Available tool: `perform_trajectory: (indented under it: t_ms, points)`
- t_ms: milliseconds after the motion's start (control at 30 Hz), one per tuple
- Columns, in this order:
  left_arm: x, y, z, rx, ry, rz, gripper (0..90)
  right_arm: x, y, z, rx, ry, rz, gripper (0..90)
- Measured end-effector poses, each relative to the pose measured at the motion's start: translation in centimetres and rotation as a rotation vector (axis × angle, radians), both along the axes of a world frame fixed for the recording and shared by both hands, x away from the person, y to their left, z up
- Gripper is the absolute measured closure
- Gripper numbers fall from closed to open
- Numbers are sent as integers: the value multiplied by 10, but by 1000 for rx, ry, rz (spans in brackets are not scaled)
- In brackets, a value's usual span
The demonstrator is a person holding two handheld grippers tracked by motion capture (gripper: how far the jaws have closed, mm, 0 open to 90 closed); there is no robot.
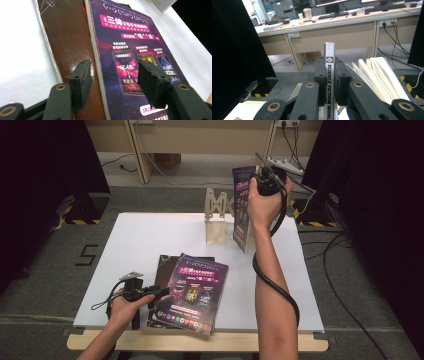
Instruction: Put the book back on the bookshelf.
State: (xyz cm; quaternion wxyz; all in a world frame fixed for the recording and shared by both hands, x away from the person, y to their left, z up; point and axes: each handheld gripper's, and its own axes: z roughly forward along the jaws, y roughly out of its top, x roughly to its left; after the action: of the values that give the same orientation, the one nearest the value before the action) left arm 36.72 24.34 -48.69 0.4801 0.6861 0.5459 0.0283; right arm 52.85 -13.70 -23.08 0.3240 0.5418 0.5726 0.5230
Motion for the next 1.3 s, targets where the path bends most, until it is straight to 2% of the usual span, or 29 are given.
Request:
perform_trajectory:
  t_ms: [567, 1300]
  points:
    - [0, 1, -2, 1, 6, -2, 440, 13, 3, -10, -10, 17, -14, 833]
    - [0, 0, -3, 0, 8, -5, 442, 29, 3, -12, -13, 20, -31, 833]
